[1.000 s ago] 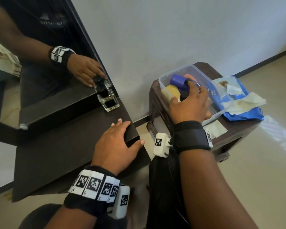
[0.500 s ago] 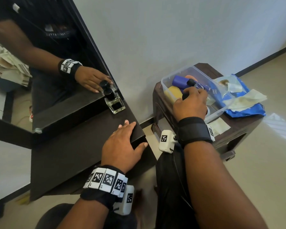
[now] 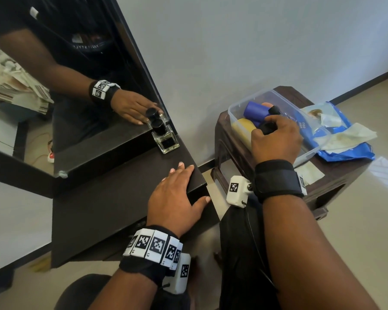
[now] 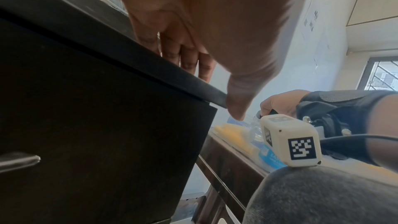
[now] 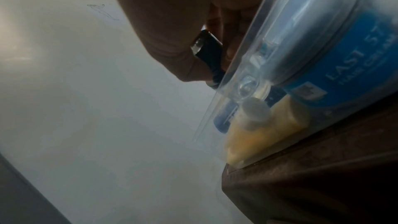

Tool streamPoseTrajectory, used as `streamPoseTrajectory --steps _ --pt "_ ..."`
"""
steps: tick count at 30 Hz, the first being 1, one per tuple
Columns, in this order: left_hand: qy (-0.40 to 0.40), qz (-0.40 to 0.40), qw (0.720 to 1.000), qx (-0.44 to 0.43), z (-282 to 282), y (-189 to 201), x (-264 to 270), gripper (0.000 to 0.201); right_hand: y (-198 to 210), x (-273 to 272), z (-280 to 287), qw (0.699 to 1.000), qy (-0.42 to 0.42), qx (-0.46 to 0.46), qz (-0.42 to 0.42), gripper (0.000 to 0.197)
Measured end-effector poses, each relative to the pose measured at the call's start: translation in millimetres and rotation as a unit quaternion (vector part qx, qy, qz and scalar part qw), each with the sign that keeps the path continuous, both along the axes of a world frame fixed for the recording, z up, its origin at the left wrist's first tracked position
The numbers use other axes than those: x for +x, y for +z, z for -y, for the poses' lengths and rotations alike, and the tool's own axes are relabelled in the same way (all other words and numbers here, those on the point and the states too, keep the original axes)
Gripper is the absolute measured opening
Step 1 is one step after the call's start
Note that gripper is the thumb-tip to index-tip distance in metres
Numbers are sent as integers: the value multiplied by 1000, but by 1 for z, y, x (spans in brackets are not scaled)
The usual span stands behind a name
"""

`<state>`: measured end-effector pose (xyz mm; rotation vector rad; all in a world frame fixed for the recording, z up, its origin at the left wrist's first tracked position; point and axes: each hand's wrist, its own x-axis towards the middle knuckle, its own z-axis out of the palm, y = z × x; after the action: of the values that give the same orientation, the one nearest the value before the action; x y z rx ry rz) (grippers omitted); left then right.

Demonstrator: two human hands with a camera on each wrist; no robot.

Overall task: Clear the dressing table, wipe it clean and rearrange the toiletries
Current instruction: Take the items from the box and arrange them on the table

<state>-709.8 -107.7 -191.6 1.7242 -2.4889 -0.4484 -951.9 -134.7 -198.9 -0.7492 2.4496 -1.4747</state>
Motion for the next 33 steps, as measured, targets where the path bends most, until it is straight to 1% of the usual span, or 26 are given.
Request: streamPoseTrajectory --steps 5,8,11,15,19,23,25,30,33 --pt "-13 13 1000 -11 -1 -6 1 95 0 -2 -1 1000 -14 4 0 31" --pt "-15 14 1000 -18 -1 -9 2 97 0 -3 -1 999 -10 29 11 35" --pt "-19 16 999 -22 -1 -10 2 97 2 -2 -2 999 -9 32 17 36" --pt "-24 24 999 -28 -2 -10 2 100 2 -2 -2 1000 -16 7 21 39" --pt "-30 50 998 -33 -3 -10 -1 106 6 -1 -3 999 -24 -31 1 34" --pt "-42 70 996 -26 -6 -9 -1 111 12 1 -3 997 -27 -63 33 40" --pt "-46 75 996 -21 -6 -8 -1 113 11 1 -3 996 -29 -72 52 40" --pt "-51 74 996 -16 -7 -10 0 116 4 2 -3 996 -27 -72 49 40" --pt "-51 74 996 -15 -6 -10 0 116 2 2 -3 995 -23 -90 46 40"
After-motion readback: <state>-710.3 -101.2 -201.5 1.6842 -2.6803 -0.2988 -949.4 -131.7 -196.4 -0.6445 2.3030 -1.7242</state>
